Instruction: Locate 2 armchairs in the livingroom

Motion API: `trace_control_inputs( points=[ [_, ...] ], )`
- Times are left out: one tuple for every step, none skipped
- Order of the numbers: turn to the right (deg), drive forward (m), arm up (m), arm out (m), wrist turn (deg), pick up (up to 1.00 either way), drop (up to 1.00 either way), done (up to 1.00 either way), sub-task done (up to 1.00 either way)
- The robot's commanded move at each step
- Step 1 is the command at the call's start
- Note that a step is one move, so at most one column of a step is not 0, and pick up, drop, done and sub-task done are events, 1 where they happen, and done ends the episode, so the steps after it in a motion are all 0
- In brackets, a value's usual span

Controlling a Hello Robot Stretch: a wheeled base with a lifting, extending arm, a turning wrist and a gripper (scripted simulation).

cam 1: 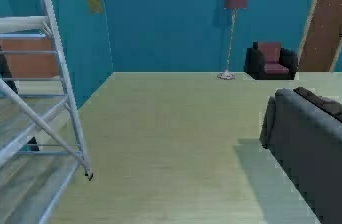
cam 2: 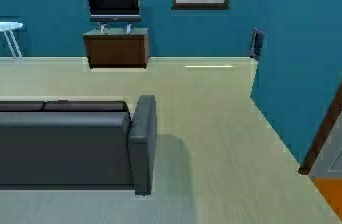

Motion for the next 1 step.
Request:
trace_control_inputs(
  points=[
    [45.0, 0.00, 0.00, 0.00, 0.0, 0.00, 0.00, 0.00, 0.00]
  ],
)
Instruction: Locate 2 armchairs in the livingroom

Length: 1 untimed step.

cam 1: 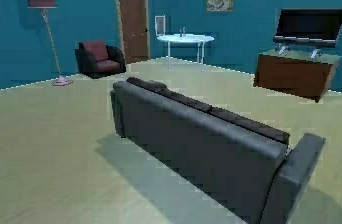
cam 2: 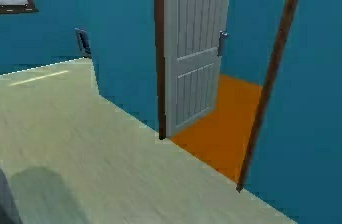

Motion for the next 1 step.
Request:
trace_control_inputs(
  points=[
    [45.0, 0.00, 0.00, 0.00, 0.0, 0.00, 0.00, 0.00, 0.00]
  ],
)
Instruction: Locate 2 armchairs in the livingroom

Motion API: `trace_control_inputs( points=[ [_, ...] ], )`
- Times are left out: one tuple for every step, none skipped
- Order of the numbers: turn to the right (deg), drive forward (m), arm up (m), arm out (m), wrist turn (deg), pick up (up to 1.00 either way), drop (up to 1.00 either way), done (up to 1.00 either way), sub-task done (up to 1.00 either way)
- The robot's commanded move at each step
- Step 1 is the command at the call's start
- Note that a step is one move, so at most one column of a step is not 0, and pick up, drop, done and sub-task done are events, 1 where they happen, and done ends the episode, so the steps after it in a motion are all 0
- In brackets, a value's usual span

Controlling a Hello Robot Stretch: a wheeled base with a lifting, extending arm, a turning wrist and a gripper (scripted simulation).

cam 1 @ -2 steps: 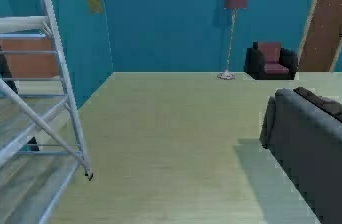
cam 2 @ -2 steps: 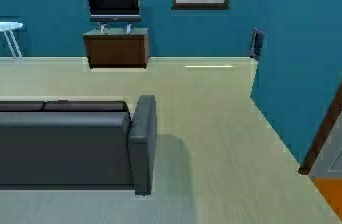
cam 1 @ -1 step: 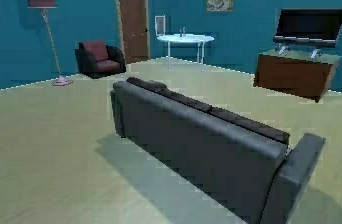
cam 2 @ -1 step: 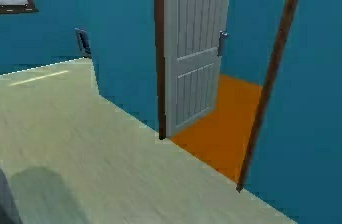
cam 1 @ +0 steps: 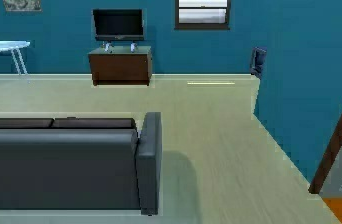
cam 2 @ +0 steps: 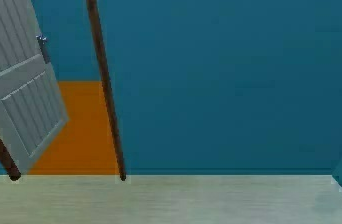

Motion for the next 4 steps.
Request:
trace_control_inputs(
  points=[
    [24.0, 0.00, 0.00, 0.00, 0.0, 0.00, 0.00, 0.00, 0.00],
    [0.0, 1.00, 0.00, 0.00, 0.0, 0.00, 0.00, 0.00, 0.00],
    [-15.0, 0.00, 0.00, 0.00, 0.0, 0.00, 0.00, 0.00, 0.00],
    [0.0, 1.00, 0.00, 0.00, 0.0, 0.00, 0.00, 0.00, 0.00]
  ],
)
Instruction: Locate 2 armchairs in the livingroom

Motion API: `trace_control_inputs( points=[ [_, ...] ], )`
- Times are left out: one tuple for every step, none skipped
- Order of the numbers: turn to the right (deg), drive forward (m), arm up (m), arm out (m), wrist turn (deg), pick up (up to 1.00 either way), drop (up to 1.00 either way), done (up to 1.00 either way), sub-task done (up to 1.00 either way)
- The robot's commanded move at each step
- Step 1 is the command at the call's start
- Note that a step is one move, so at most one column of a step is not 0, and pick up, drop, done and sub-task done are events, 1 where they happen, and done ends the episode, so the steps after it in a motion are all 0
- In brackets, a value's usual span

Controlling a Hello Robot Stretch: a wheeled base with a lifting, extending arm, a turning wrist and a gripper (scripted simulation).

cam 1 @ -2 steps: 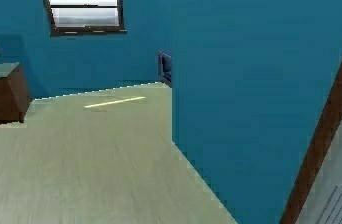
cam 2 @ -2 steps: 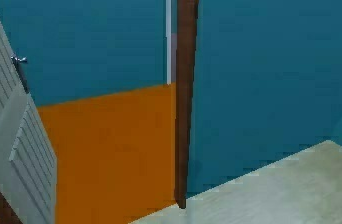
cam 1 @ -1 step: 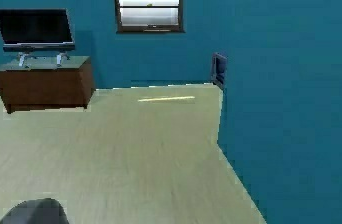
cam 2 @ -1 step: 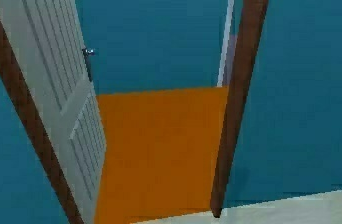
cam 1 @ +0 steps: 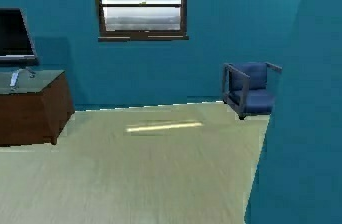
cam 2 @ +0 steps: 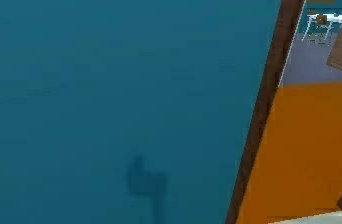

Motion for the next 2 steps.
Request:
trace_control_inputs(
  points=[
    [-3.0, 0.00, 0.00, 0.00, 0.0, 0.00, 0.00, 0.00, 0.00],
    [0.0, 1.00, 0.00, 0.00, 0.0, 0.00, 0.00, 0.00, 0.00]
  ],
)
